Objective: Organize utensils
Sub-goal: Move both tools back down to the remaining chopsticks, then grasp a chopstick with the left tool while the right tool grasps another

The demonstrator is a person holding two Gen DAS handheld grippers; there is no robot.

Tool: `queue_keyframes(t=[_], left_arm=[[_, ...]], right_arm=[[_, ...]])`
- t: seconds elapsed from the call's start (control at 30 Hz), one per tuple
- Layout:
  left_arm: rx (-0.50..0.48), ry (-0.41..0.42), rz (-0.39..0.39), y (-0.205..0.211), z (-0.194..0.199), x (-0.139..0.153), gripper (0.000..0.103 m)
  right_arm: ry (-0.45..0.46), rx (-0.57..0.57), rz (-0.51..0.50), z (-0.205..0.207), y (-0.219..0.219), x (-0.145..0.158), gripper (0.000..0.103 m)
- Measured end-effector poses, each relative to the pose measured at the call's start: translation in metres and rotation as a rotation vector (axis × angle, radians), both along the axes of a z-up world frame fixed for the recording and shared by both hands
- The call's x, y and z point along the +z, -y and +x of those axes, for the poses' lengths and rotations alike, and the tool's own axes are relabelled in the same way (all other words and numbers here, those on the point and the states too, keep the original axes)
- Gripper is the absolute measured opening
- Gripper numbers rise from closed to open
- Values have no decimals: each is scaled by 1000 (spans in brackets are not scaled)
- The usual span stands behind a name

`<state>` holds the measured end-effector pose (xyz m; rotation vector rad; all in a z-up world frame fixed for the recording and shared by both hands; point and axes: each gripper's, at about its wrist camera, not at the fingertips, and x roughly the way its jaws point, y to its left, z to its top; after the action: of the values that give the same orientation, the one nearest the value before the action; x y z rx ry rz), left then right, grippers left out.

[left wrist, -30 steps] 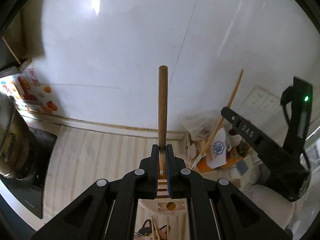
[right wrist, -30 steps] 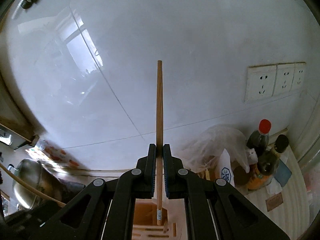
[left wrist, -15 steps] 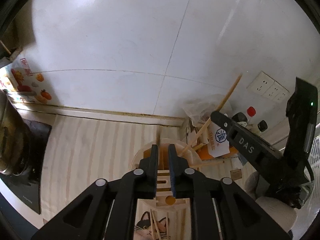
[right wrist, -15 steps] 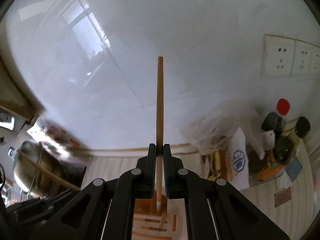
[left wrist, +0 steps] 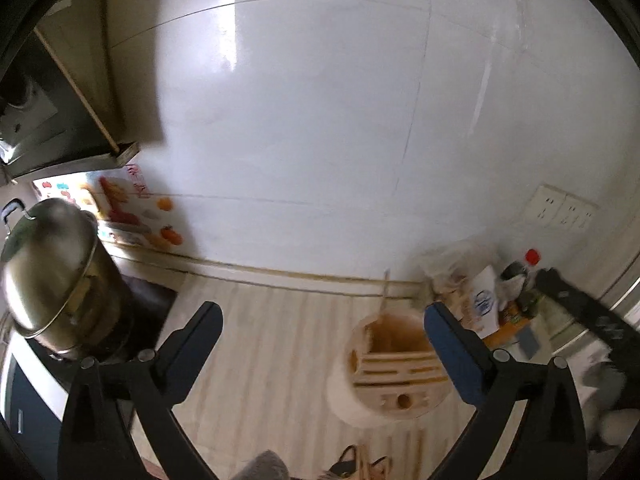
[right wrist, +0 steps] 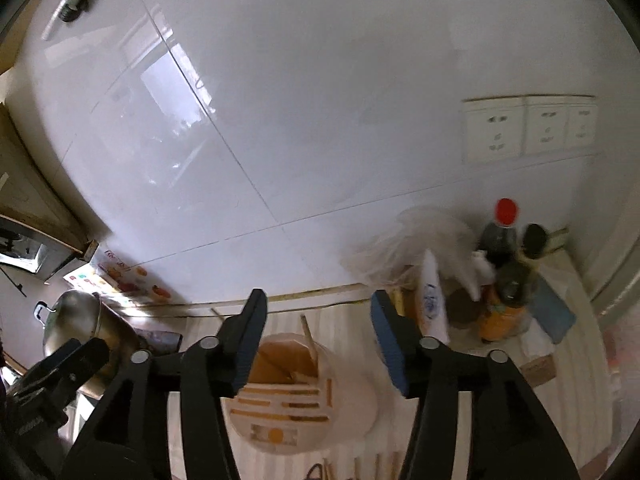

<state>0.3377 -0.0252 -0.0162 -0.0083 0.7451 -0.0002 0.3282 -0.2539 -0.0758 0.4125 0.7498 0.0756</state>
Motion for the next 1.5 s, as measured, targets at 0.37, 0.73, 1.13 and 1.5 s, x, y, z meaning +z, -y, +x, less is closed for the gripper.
queue_keyframes(t=[0.37,0.73,1.13,1.5], left_arm=[[23,-168,93,0,-42,-102,103],[-118,-632,59,42,-69,-291,49],[-205,-718,142,84,-87,-343,4],[-111,-731,77,45,-84,-334,5]], right_arm=[[-110,-78,-73,-71,21,-61,86],[-531,-78,29,-123,37,-229,37],[-677,-15,-21,-138,25,-286,37],[-755,79,-178,-136,-6,-311,27]])
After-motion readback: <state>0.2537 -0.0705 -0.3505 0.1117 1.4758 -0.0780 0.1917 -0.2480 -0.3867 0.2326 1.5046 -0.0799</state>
